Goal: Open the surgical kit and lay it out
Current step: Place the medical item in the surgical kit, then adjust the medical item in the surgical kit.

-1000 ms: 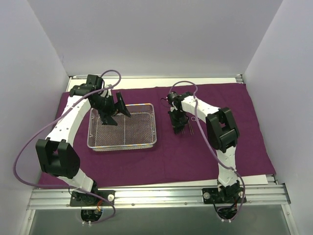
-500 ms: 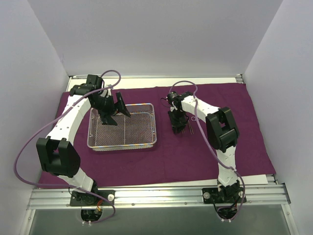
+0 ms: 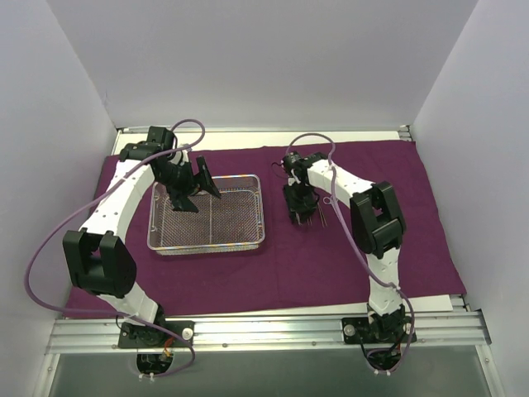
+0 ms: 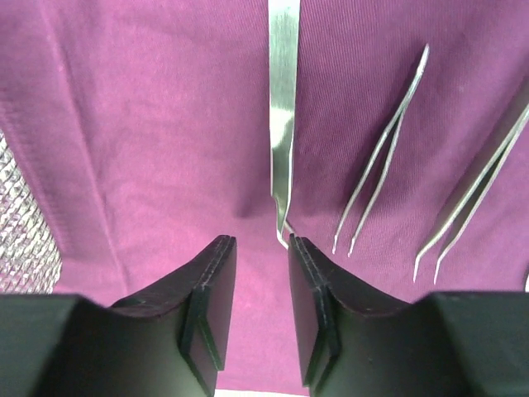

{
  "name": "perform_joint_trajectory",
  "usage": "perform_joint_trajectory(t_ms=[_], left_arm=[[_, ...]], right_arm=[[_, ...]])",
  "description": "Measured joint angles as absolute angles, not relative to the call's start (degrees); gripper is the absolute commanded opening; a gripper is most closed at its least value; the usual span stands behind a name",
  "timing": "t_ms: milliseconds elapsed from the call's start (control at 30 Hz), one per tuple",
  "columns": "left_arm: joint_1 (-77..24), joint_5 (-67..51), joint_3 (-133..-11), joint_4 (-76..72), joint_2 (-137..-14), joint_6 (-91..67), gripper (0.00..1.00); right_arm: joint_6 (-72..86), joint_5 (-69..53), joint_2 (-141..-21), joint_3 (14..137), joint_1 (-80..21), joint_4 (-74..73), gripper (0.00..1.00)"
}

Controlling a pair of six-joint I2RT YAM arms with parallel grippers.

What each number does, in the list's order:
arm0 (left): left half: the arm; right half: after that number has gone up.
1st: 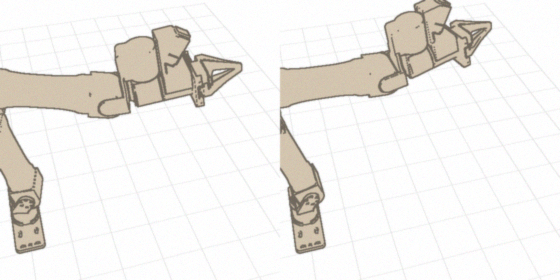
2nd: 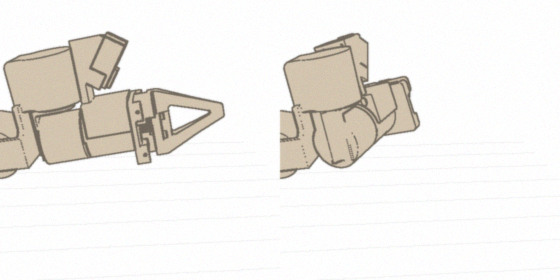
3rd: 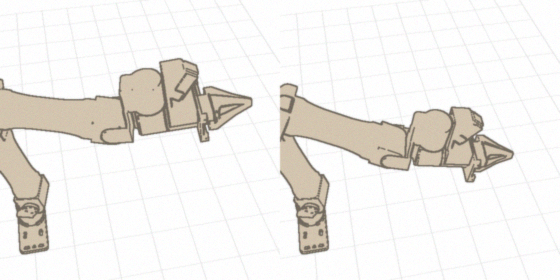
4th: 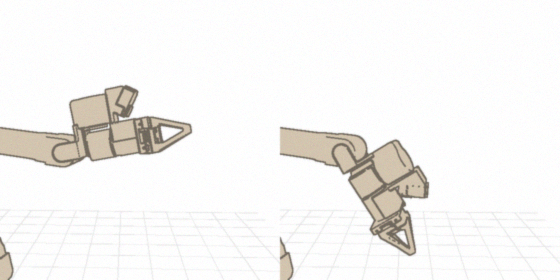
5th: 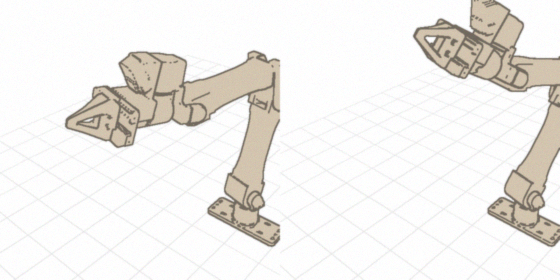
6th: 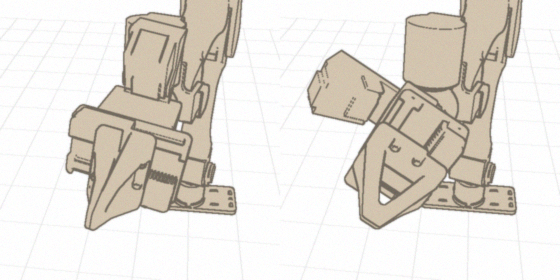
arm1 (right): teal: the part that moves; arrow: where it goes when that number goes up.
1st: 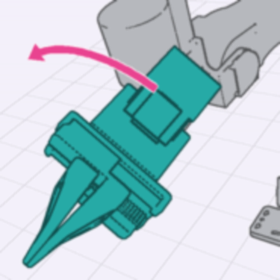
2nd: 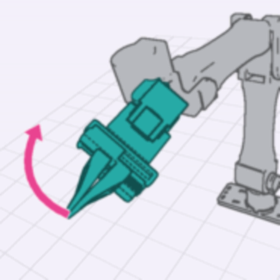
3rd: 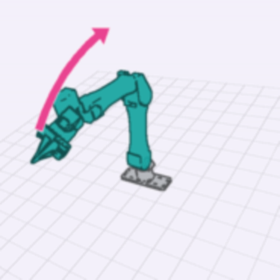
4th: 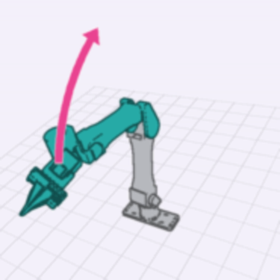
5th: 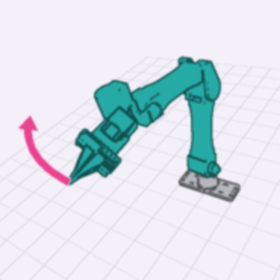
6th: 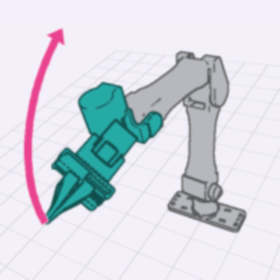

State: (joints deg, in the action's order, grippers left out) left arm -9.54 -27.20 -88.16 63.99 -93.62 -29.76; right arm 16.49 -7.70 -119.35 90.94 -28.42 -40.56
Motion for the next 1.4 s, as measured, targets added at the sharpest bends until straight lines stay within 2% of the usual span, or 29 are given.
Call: perform_joint_trajectory(t_ms=[267, 467, 833, 1400], left_arm=[[-9.52, -25.63, -88.25, 63.99, -96.49, -29.80, 0.94], [-9.52, -25.32, -88.66, 63.57, -98.39, -30.37, 0.94], [-9.52, -26.48, -88.03, 62.74, -98.28, -30.89, 0.94], [-9.52, -27.73, -87.77, 62.33, -98.24, -30.87, 0.94]], right_arm=[[16.36, -5.15, -113.54, 90.91, -28.36, -41.89, 0.37], [14.50, -4.78, -109.38, 90.96, -27.33, -40.45, 0.36], [11.53, -11.27, -115.92, 91.20, -25.52, -36.97, 0.33], [9.89, -12.40, -119.50, 90.08, -25.47, -35.00, 0.29]])
